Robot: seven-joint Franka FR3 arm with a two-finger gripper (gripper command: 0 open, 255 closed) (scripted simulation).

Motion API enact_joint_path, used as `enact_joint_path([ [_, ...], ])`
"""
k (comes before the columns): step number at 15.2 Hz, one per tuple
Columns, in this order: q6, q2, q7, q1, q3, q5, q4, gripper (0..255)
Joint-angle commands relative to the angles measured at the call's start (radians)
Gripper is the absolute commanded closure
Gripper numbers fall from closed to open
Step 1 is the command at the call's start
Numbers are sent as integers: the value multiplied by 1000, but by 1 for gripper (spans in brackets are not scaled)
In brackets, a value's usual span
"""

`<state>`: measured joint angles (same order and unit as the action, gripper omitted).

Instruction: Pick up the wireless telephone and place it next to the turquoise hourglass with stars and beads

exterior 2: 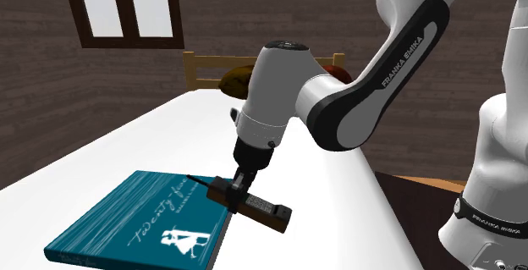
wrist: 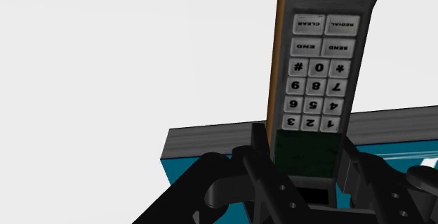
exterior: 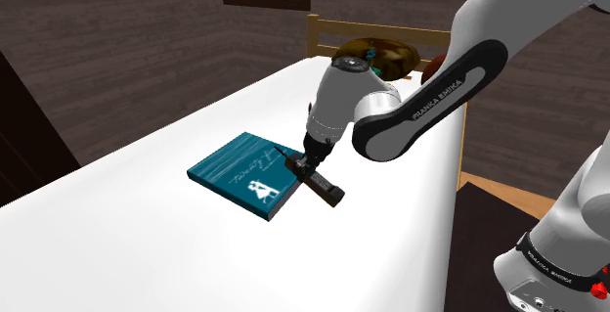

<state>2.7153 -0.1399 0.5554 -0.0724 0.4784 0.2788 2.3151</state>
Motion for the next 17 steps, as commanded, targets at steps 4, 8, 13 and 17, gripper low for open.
enact_joint_path([
  [4, -52, 50, -53, 13, 20, -69, -11, 255],
  [8, -100, 92, -93, 18, 29, -121, -26, 255],
  [13, -164, 139, -134, 20, 33, -175, -50, 255],
  [17, -215, 173, -160, 19, 32, -209, -73, 255],
])
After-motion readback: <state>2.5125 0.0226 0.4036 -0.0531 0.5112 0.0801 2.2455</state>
